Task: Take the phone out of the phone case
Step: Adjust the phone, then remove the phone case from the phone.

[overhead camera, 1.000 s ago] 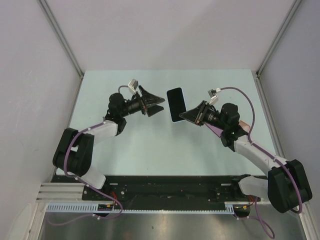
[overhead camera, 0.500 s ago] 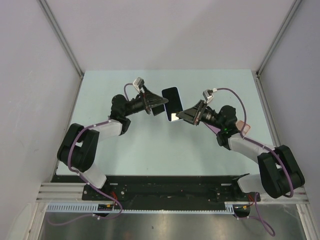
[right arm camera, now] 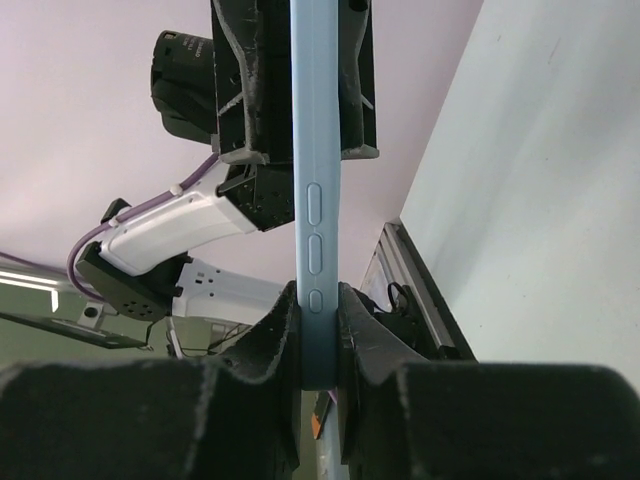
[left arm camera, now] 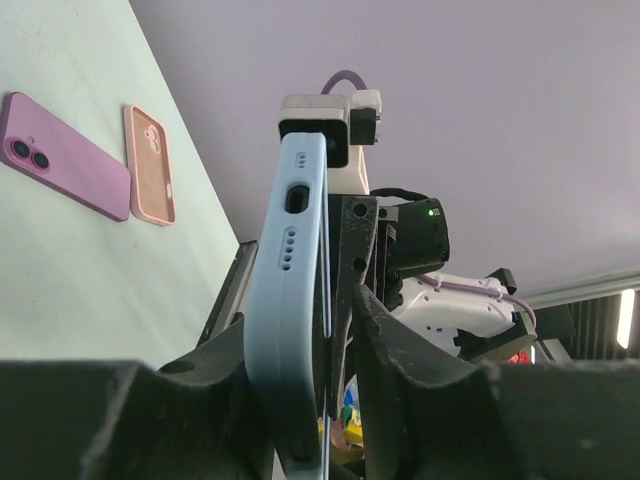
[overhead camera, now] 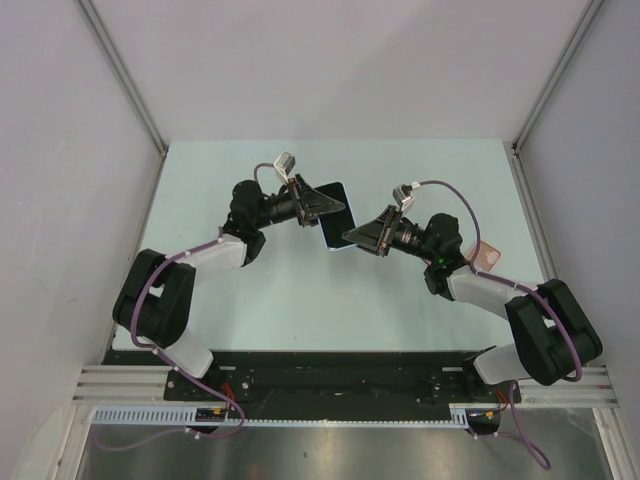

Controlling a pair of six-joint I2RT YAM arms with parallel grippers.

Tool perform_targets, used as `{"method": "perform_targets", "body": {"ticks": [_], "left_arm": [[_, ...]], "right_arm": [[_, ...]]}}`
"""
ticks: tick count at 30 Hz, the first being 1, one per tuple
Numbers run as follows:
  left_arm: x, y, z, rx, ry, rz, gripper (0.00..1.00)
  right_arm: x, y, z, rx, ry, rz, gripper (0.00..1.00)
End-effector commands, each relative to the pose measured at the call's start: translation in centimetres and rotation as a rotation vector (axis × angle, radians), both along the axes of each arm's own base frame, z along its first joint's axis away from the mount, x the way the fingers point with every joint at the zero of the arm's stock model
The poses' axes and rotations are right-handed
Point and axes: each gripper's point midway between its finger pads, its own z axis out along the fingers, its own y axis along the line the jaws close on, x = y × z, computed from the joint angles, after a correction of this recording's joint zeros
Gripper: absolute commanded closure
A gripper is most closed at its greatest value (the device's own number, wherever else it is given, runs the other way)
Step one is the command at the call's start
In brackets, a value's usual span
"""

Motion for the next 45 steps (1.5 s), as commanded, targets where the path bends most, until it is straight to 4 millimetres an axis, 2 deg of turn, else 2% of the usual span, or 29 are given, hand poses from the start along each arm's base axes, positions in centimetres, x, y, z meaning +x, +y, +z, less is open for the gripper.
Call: {"method": "perform_targets", "body": {"ticks": [1,2,3,6,7,8,11,12,14,15,16,19,22,25,26,27,32,38,42,45], "left_arm": [[-0.4,0.1,3.1,-0.033,-0.105,0.006,0.63],[-0.4,0.1,3.2,-0.033,-0.105,0.003,0.6],[-0.3,0.1,3.3,-0.035,-0.107,0.004,0.51],[-0.4,0.0,3.4,-0.038,-0.106,0.002,0.36],[-0.4,0.1,3.4,-0.038,-0.105,0.002,0.36],[-0.5,0.0,3.6,-0.044,-0.112,-0.003,0.37],[-0.6,0.1,3.7,-0.048,-0.113,-0.003,0.53],[-0.6,0.1,3.8,-0.049,-0.115,0.0,0.64],[-0.6,0.1,3.7,-0.049,-0.107,0.003,0.79],[-0.5,0.1,3.6,-0.048,-0.103,0.004,0.94],[-0.6,0.1,3.7,-0.05,-0.1,0.002,1.0],[-0.6,0.2,3.8,-0.055,-0.097,0.001,1.0],[-0.5,0.6,4.1,-0.066,-0.08,0.008,1.0],[-0.4,1.1,4.6,-0.081,-0.082,0.022,1.0],[-0.3,1.3,4.6,-0.081,-0.081,0.029,1.0],[-0.2,1.5,4.7,-0.081,-0.08,0.036,1.0],[0.0,1.8,4.8,-0.076,-0.087,0.051,1.0],[0.0,1.8,4.8,-0.079,-0.075,0.055,1.0],[0.1,1.8,4.8,-0.076,-0.075,0.057,1.0],[0.1,1.8,4.6,-0.076,-0.068,0.061,1.0]], "right_arm": [[0.5,-0.1,1.6,0.026,-0.063,-0.032,1.0],[0.6,-0.1,1.5,0.019,-0.068,-0.038,1.0],[0.7,-0.2,1.4,0.01,-0.063,-0.047,1.0],[1.0,-0.6,1.2,-0.009,-0.061,-0.069,1.0],[1.0,-0.7,1.1,-0.014,-0.057,-0.072,1.0],[1.0,-0.7,1.1,-0.016,-0.054,-0.072,1.0],[1.0,-0.8,1.0,-0.014,-0.045,-0.069,1.0],[1.1,-0.7,1.0,-0.011,-0.045,-0.07,1.0],[1.1,-0.7,0.9,-0.011,-0.042,-0.07,1.0],[1.1,-0.7,0.8,-0.013,-0.038,-0.07,1.0],[1.2,-0.7,0.7,-0.015,-0.034,-0.074,1.0],[1.3,-1.0,0.3,-0.022,-0.004,-0.069,0.98],[1.1,-1.5,0.5,-0.029,-0.001,-0.078,0.69],[1.0,-2.6,0.5,-0.015,0.004,-0.097,0.57],[0.4,-3.0,0.3,0.003,0.027,-0.091,0.56],[0.3,-3.4,1.0,0.028,-0.001,-0.097,0.56],[0.0,-3.8,1.0,0.054,0.0,-0.121,0.64],[-0.3,-3.5,2.3,0.1,-0.048,-0.107,0.61],[-0.8,-3.2,3.3,0.14,-0.09,-0.091,0.54],[-0.6,-3.2,3.8,0.171,-0.086,-0.105,0.53]]}}
